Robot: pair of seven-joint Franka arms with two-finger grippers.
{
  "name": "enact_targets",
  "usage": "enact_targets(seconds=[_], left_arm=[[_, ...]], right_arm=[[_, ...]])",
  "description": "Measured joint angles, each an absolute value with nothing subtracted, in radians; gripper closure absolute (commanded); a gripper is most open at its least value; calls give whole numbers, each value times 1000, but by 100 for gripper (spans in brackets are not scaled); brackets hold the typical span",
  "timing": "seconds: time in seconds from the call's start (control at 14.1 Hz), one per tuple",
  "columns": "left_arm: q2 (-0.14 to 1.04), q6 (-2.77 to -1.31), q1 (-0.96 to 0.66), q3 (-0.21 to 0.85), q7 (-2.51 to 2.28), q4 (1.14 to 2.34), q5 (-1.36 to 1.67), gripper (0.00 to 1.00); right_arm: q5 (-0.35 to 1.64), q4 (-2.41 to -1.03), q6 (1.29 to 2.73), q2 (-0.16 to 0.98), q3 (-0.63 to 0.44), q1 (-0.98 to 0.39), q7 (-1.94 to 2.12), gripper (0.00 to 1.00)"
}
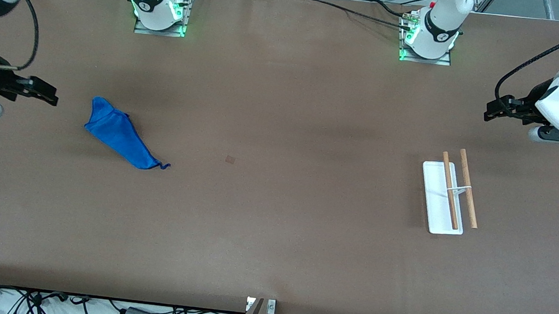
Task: Pass towel and hang on rack
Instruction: 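Move the right gripper down over the blue towel's end, then close the right gripper on the blue towel's end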
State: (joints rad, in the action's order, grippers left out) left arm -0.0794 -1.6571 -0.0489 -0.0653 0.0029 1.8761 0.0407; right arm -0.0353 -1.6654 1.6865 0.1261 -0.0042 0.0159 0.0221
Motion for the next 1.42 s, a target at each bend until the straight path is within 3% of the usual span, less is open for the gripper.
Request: enact_targets(seconds=[0.28, 0.71, 1.42], left_arm=[[-79, -1657, -49, -65, 6, 1876, 41, 0], [-78, -1657, -49, -65, 7, 1875, 41, 0], [-74, -1657, -49, -65, 8, 1873, 41, 0]], right_arm=[[-35, -1666, 1700, 229, 0, -47, 22, 0], [-35, -1667, 1883, 408, 1, -105, 109, 0], [4, -1665, 2089, 617, 4, -118, 959, 0]])
